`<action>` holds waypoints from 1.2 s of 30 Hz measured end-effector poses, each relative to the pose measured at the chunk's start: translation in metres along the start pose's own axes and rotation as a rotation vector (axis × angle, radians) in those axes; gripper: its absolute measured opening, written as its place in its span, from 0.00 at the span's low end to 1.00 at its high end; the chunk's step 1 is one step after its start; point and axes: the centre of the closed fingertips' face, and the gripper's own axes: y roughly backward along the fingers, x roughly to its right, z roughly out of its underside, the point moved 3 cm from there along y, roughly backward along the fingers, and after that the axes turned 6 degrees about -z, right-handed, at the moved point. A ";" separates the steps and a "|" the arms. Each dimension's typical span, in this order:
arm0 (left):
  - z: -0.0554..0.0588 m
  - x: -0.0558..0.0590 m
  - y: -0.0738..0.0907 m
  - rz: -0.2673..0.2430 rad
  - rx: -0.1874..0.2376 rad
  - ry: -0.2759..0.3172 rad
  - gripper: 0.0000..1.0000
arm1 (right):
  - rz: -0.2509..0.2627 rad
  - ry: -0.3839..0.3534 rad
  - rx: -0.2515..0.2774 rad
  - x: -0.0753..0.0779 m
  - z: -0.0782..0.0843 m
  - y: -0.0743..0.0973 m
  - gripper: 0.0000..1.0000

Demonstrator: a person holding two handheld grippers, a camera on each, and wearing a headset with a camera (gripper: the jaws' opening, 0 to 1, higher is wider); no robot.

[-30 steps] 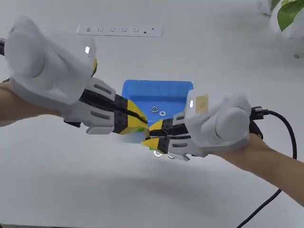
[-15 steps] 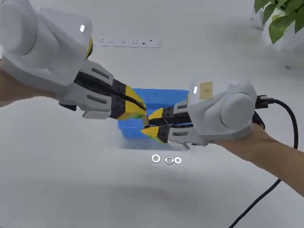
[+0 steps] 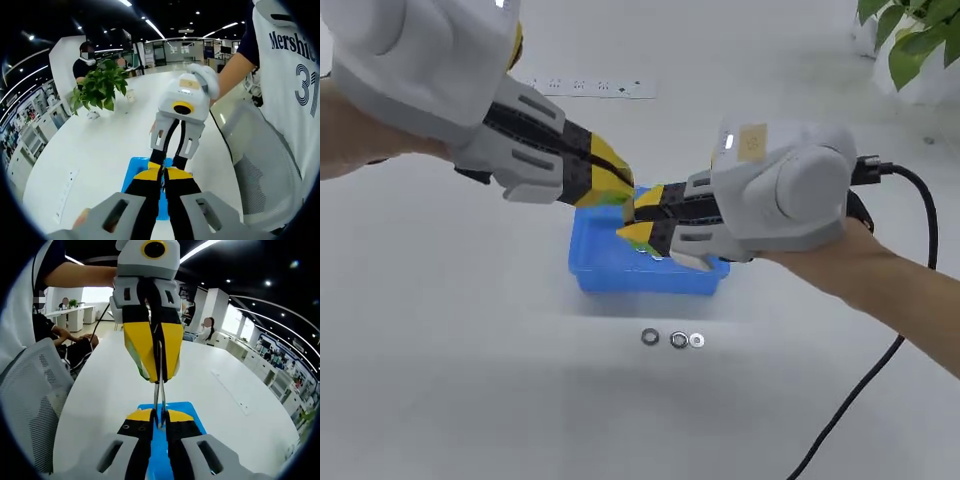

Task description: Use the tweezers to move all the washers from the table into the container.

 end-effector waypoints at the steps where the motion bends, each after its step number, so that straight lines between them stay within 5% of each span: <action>1: 0.002 -0.002 -0.001 -0.002 0.000 -0.002 0.06 | 0.000 -0.002 -0.003 0.002 0.001 -0.001 0.10; 18: 0.053 -0.029 -0.028 -0.024 -0.004 0.126 0.06 | -0.044 -0.052 -0.068 0.023 0.040 -0.039 0.10; 36: 0.074 -0.029 -0.040 -0.008 -0.024 0.161 0.06 | -0.086 -0.072 -0.105 0.019 0.060 -0.053 0.10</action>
